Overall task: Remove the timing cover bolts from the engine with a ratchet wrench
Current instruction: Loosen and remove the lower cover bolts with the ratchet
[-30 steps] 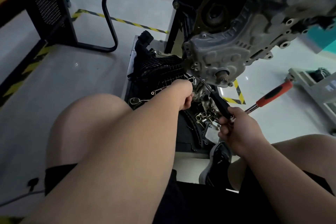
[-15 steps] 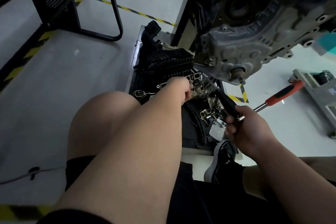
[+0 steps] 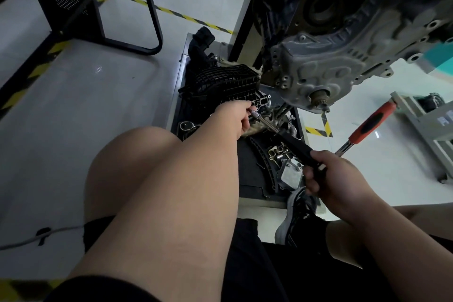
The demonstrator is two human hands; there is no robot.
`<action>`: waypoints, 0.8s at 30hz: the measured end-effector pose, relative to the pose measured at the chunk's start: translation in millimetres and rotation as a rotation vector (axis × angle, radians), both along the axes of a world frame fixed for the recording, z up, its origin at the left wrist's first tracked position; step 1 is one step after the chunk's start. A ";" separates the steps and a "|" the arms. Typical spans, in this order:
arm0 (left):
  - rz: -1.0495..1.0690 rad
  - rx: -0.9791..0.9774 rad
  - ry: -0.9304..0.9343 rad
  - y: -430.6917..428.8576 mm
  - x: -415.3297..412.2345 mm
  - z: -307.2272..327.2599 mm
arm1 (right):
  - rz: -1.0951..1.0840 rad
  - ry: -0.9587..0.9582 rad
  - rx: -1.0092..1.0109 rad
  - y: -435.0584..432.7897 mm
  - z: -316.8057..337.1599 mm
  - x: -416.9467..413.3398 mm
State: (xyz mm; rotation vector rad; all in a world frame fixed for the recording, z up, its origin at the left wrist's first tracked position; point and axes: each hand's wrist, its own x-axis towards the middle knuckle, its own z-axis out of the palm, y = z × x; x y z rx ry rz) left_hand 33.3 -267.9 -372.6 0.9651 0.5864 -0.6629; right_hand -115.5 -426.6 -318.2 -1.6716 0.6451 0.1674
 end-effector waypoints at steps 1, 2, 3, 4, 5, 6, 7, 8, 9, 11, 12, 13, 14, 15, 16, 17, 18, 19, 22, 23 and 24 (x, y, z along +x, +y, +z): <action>0.000 -0.007 0.001 -0.3 -0.8 0.3 | -0.013 -0.002 0.007 0.0 -0.6 -1.3; -0.003 -0.010 0.005 -0.7 -2.0 1.6 | -0.030 -0.005 0.015 -0.2 -1.1 -2.3; -0.006 -0.011 0.007 -1.2 -2.9 3.2 | -0.048 -0.004 0.026 -0.3 -1.5 -2.9; -0.003 -0.017 0.009 -1.4 -3.8 5.4 | -0.067 0.001 0.045 0.0 -1.7 -3.4; 0.007 -0.036 0.012 -1.7 -4.0 7.9 | -0.086 0.013 0.074 0.2 -2.0 -3.7; 0.024 -0.064 0.018 -2.0 -4.3 10.8 | -0.105 0.026 0.111 0.8 -2.3 -4.0; 0.042 -0.091 0.025 -2.2 -4.6 13.5 | -0.122 0.037 0.150 1.5 -2.6 -4.3; 0.053 -0.107 0.028 -2.4 -5.0 15.8 | -0.135 0.043 0.182 2.4 -3.0 -4.4; 0.056 -0.108 0.029 -2.5 -5.3 17.0 | -0.145 0.046 0.202 2.9 -3.2 -4.7; 0.049 -0.091 0.022 -2.4 -6.2 17.9 | -0.149 0.049 0.217 2.6 -3.9 -6.4; 0.042 -0.084 0.017 -2.6 -6.8 17.9 | -0.145 0.051 0.223 1.7 -4.5 -7.7; 0.034 -0.079 0.011 -3.1 -7.5 18.1 | -0.138 0.052 0.234 0.5 -5.2 -9.4; 0.023 -0.074 0.005 -4.1 -8.0 18.4 | -0.129 0.052 0.252 -0.7 -5.8 -11.1; 0.012 -0.068 -0.002 -5.3 -8.2 18.6 | -0.122 0.050 0.274 -1.7 -6.5 -12.4; 0.003 -0.064 -0.010 -6.9 -8.3 18.9 | -0.120 0.049 0.302 -2.3 -6.9 -13.5; 0.001 -0.065 -0.018 -8.4 -8.1 18.9 | -0.123 0.050 0.333 -2.5 -7.2 -14.0; 0.003 -0.068 -0.025 -10.0 -8.0 18.9 | -0.129 0.053 0.364 -2.6 -7.3 -13.9; 0.008 -0.070 -0.030 -11.6 -8.1 18.8 | -0.136 0.057 0.392 -2.9 -7.0 -13.6; 0.039 -0.072 -0.024 -16.1 -6.4 18.3 | -0.140 0.068 0.417 -4.2 -7.2 -11.2; 0.050 -0.076 -0.019 -17.5 -5.2 18.4 | -0.135 0.070 0.401 -4.4 -8.1 -10.4; 0.058 -0.078 -0.016 -19.0 -3.9 18.1 | -0.129 0.069 0.374 -4.5 -9.4 -9.5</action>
